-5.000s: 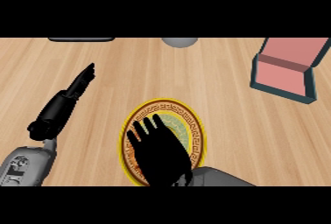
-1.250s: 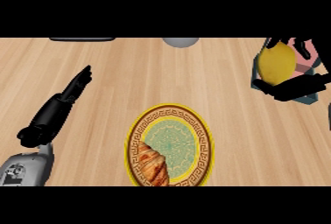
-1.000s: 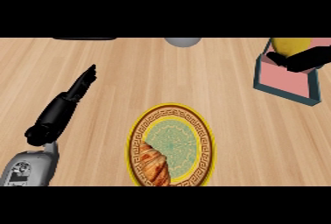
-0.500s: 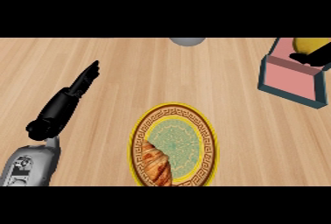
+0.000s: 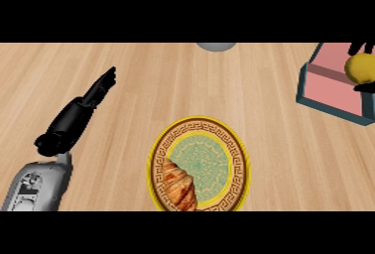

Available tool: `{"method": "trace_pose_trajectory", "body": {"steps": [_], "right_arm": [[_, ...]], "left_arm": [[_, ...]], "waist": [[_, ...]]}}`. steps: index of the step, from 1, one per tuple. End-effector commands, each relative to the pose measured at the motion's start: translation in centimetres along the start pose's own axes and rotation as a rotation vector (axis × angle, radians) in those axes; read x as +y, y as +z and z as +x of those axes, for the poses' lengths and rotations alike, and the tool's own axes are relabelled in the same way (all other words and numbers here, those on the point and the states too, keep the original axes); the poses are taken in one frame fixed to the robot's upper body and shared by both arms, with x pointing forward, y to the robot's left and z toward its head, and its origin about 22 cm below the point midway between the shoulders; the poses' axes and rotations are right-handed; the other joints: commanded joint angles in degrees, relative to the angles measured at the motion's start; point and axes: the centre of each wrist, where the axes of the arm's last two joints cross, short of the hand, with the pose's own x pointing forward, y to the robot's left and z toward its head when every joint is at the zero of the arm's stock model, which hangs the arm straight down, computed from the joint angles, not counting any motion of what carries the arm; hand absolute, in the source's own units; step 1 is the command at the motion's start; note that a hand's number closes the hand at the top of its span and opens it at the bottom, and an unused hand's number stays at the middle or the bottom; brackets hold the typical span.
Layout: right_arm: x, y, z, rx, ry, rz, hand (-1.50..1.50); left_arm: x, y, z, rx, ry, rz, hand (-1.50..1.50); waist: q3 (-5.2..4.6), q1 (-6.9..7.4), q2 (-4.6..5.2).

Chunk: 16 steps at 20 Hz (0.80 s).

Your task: Pick the lemon from the plate and place it in the cardboard box

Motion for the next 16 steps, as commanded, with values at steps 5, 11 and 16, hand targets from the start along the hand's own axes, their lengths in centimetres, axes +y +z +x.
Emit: {"method": "trace_pose_trajectory", "body": {"steps": [5,11,16], "right_arm": [[1.6,0.8,-2.6,-0.214,-0.098,0.082,-1.50],[0.9,-0.3,-1.9,-0.426,-0.700,-0.245,-1.50],[0.1,1.0,-3.2,-0.359,-1.035,-0.301,-1.50]], "left_arm": [[-0.1,0.6,-0.3,-0.001,-0.010,-0.005,0.00],[-0.4,0.5,-0.5,0.004,0.004,0.004,0.00],[0.4,-0.2,0.0,-0.006,-0.005,0.006,0.00]], "waist": [[0.10,0.18,0.01],[0.27,-0.27,-0.16],[0.17,-0.21,0.34]]}}
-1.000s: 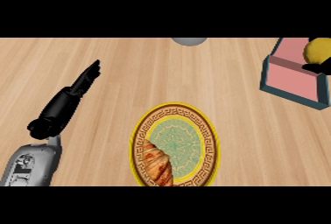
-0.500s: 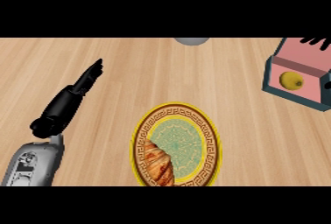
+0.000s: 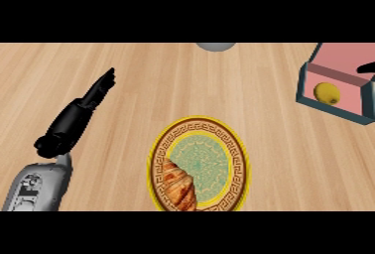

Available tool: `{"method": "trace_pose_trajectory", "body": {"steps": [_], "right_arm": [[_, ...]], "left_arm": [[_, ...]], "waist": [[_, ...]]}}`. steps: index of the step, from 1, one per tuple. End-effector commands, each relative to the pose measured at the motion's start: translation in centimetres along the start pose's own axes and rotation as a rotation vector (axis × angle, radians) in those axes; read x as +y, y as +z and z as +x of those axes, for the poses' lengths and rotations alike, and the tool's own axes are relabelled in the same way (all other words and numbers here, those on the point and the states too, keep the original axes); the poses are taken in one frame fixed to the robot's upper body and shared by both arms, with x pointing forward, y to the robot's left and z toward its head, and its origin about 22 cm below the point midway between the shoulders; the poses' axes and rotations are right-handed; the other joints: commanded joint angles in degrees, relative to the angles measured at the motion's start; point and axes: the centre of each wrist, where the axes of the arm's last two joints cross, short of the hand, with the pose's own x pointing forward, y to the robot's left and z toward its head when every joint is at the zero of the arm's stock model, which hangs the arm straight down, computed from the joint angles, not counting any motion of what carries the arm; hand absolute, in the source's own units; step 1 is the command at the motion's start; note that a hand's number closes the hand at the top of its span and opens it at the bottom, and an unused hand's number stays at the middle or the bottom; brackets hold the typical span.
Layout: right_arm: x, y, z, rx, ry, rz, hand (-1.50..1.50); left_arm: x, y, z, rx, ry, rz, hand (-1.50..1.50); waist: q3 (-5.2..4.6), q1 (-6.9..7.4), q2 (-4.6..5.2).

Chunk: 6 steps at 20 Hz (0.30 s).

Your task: Pick the lemon from the plate and place it in the cardboard box

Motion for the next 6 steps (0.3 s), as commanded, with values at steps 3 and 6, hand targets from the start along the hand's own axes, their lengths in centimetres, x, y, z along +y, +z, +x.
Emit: {"method": "trace_pose_trajectory", "body": {"steps": [3,6], "right_arm": [[-2.6,2.6,-0.3,-0.010,-0.326,-0.140,-1.50],[-2.7,3.5,-1.3,-0.010,-0.355,-0.200,-1.50]], "left_arm": [[0.8,0.1,0.2,-0.016,-0.016,-0.007,0.00],[-0.9,-1.1,0.7,-0.020,0.001,-0.011,0.00]], "waist": [[-0.01,0.84,0.60],[0.10,0.84,1.00]]}}
